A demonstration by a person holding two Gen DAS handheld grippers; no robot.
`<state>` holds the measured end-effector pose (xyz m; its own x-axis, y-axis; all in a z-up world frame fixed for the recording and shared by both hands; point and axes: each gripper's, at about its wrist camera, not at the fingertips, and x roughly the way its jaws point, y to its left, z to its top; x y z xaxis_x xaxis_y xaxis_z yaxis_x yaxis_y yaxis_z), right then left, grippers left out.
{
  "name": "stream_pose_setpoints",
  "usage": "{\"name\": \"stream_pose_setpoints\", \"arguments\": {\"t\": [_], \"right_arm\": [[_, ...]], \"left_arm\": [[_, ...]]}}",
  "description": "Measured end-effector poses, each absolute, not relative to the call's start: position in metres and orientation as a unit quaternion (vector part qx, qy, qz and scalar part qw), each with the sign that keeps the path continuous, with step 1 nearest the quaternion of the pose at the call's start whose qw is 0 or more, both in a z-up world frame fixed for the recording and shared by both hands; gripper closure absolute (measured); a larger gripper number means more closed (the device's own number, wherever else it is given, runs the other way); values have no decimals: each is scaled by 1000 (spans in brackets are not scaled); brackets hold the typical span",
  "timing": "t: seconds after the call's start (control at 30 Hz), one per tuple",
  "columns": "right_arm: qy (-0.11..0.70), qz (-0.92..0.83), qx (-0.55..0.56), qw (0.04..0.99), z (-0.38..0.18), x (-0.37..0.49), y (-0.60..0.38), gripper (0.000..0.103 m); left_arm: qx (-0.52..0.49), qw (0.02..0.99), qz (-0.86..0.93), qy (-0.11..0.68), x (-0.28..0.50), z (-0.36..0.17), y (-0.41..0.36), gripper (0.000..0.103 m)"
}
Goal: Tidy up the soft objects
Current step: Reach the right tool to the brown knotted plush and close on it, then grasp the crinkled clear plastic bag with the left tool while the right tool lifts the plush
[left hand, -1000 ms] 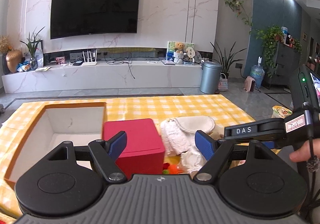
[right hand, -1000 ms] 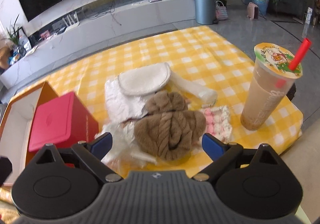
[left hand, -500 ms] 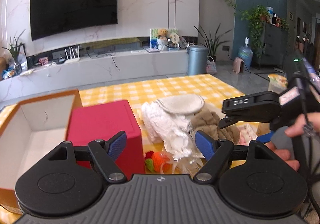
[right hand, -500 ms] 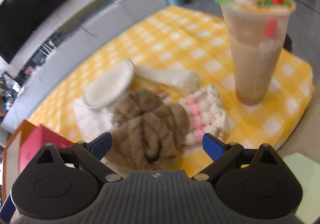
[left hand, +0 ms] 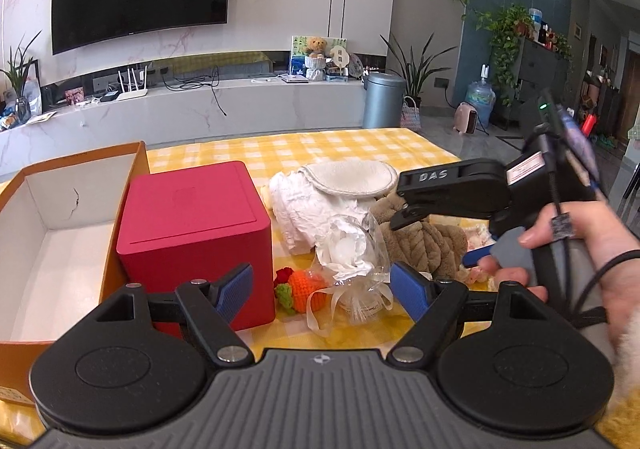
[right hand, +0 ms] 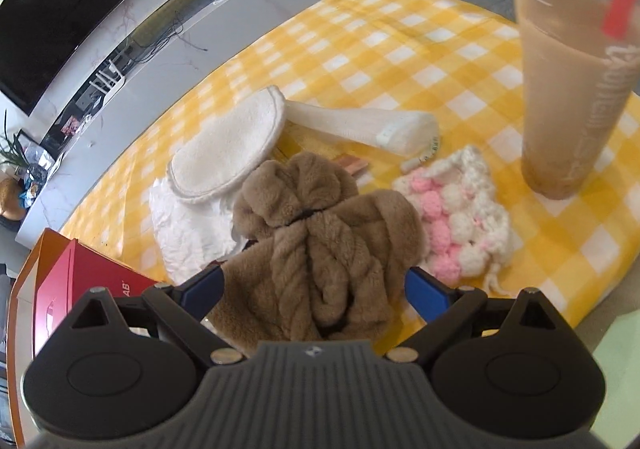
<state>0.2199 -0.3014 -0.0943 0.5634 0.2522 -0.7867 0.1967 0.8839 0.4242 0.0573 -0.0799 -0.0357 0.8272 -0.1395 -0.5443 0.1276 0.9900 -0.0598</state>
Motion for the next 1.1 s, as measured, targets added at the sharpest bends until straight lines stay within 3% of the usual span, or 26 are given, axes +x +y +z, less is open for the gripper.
{"name": "stream_pose_setpoints", "arguments": {"t": [0.2,0.37,0.53,0.7,1.1], "right_arm": [[486,14,216,847,-105,242,-287,2],[494,20,158,855,-111,243,-273,4],[493,6,106,864,-112,237,-267,30],[482,8,149,863,-107,229,-283,52],[396,36,235,887,-68,188,-316,53]], "left_arm": [[-20,956,-69,286,57,-34,-76,11],[-21,956,-62,287,58,-35,-77,11],[-17,953,-56,298,59,-38,-79,11],[-7,952,-57,300,57,-41,-84,11],[13,957,-100,271,61,-48,-102,11]]}}
